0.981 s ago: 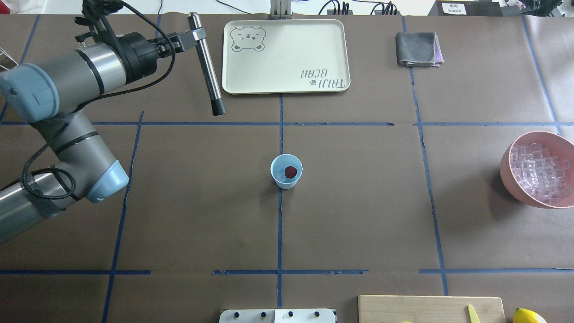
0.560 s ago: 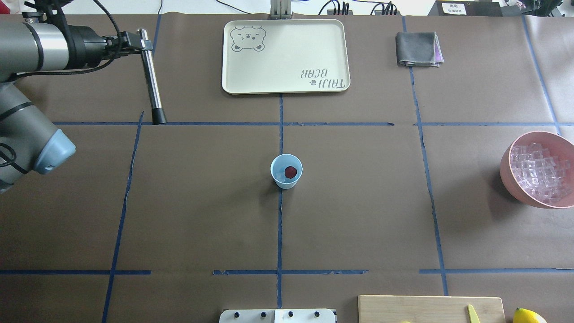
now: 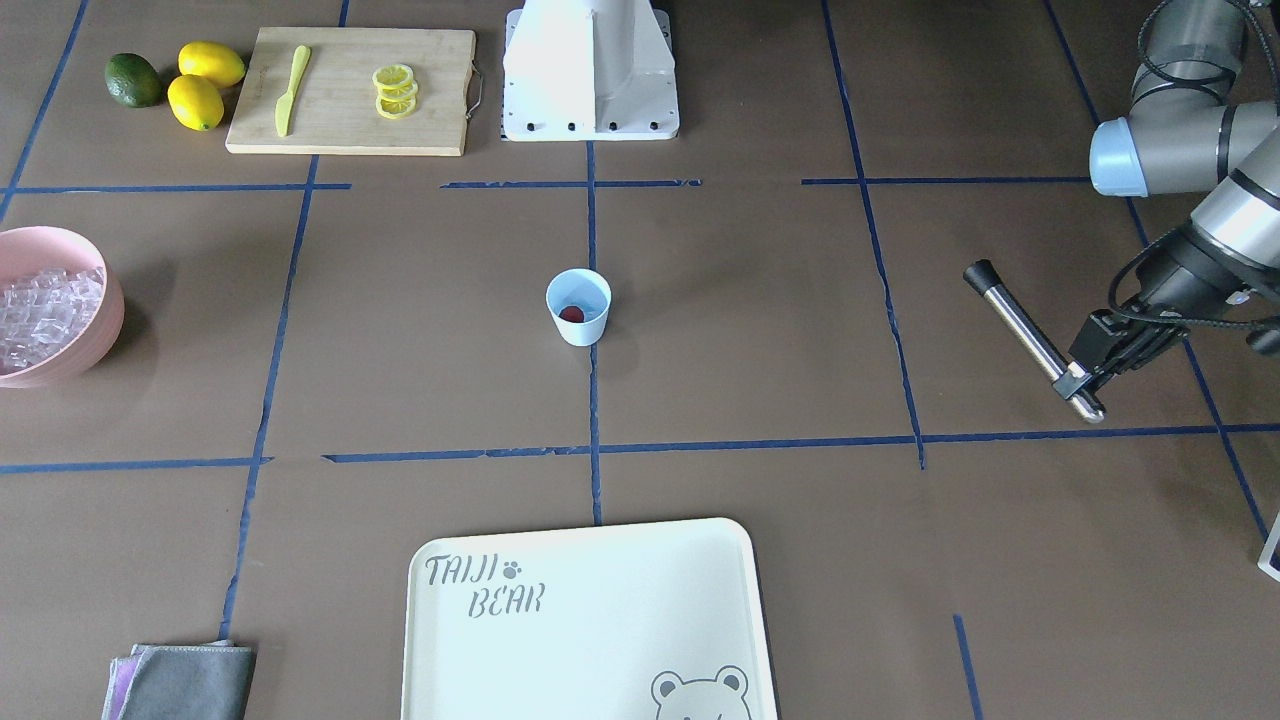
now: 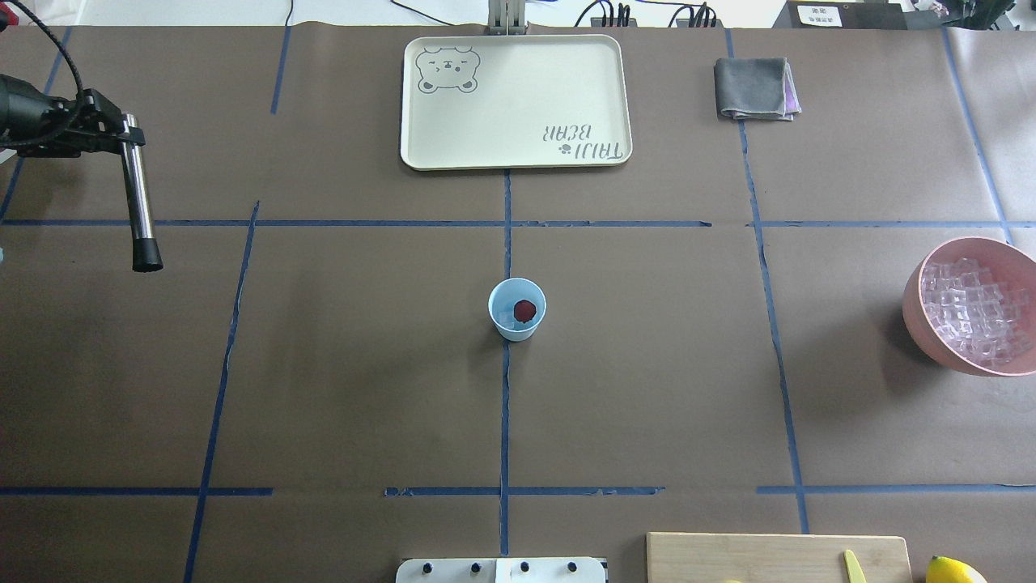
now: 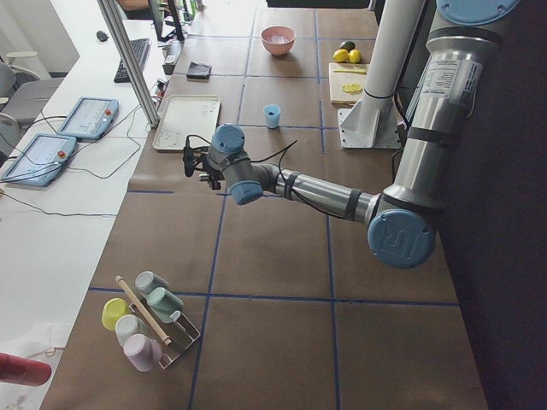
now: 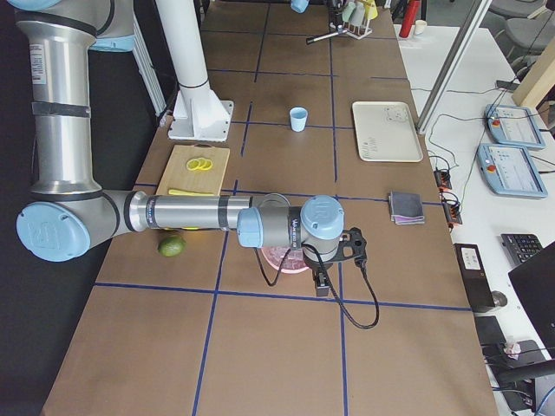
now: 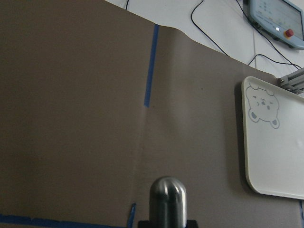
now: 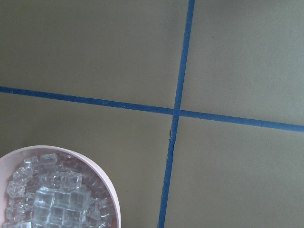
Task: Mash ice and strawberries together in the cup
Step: 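Lower the metal rod to the table and release it with the left gripper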
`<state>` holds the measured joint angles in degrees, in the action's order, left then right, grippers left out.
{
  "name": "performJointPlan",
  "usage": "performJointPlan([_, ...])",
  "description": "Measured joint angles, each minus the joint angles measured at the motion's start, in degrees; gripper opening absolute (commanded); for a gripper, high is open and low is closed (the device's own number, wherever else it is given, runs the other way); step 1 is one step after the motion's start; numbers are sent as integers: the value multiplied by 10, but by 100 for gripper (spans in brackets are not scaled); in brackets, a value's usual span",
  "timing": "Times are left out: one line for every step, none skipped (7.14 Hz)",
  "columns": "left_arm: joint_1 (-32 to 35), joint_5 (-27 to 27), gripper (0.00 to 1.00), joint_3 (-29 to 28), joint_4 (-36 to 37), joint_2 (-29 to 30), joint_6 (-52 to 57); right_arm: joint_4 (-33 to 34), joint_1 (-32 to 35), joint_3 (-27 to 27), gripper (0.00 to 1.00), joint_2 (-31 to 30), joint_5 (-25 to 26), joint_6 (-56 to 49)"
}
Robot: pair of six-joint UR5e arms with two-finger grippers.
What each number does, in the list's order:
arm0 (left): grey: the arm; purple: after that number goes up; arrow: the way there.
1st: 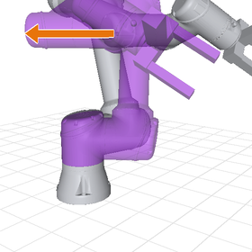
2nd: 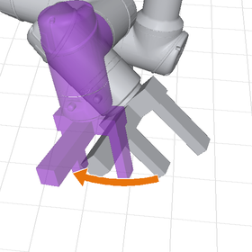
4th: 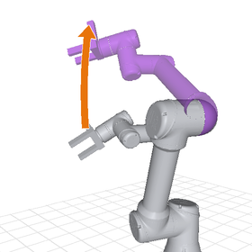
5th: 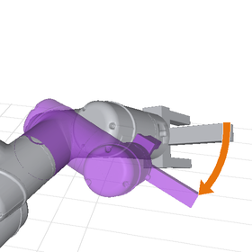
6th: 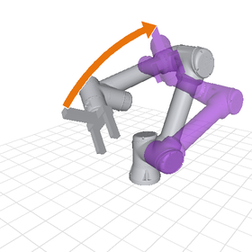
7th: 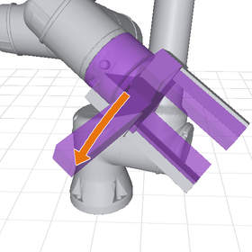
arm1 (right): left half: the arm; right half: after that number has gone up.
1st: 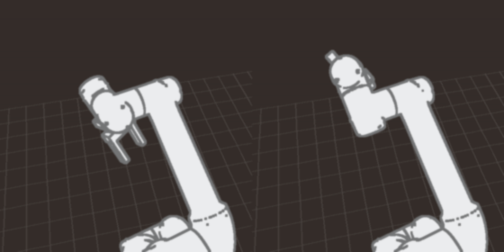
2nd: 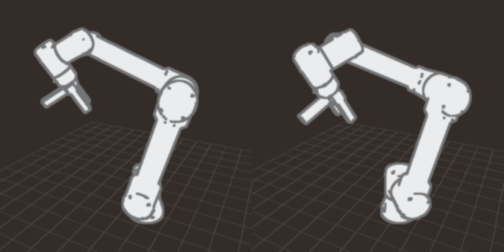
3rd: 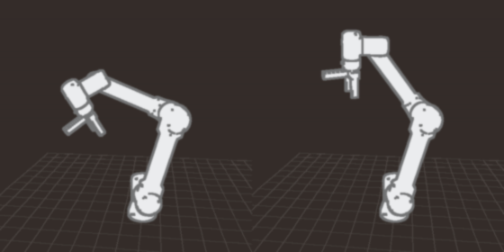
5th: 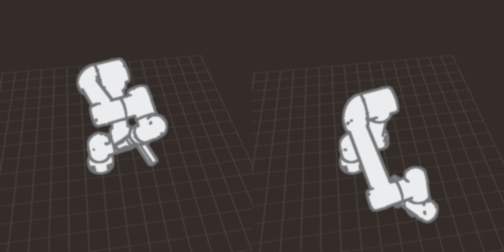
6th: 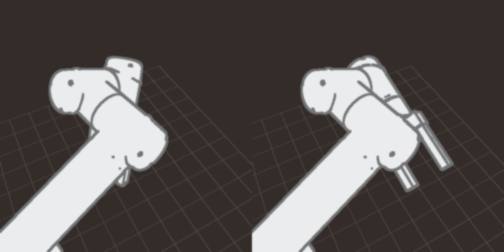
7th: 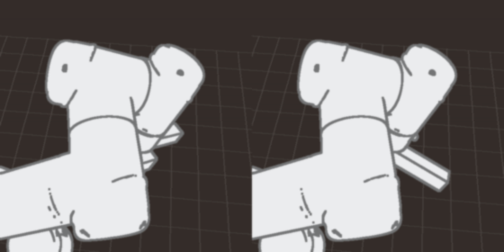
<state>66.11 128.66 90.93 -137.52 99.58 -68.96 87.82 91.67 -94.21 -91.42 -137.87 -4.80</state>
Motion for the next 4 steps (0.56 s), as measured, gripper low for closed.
performJointPlan([3, 0, 0, 0, 19, -30, 59, 0, 0, 0, 100, 0, 0, 0])
performJointPlan([4, -1, 0, 0, 42, -56, 127, 0, 0, 0, 100, 0, 1, 0])
performJointPlan([4, -2, 0, 0, 60, -80, 187, 0, 0, 0, 100, 1, 1, 0])
performJointPlan([4, -3, 0, 0, 69, -103, 233, 0, 0, 0, 100, 1, 1, 0])
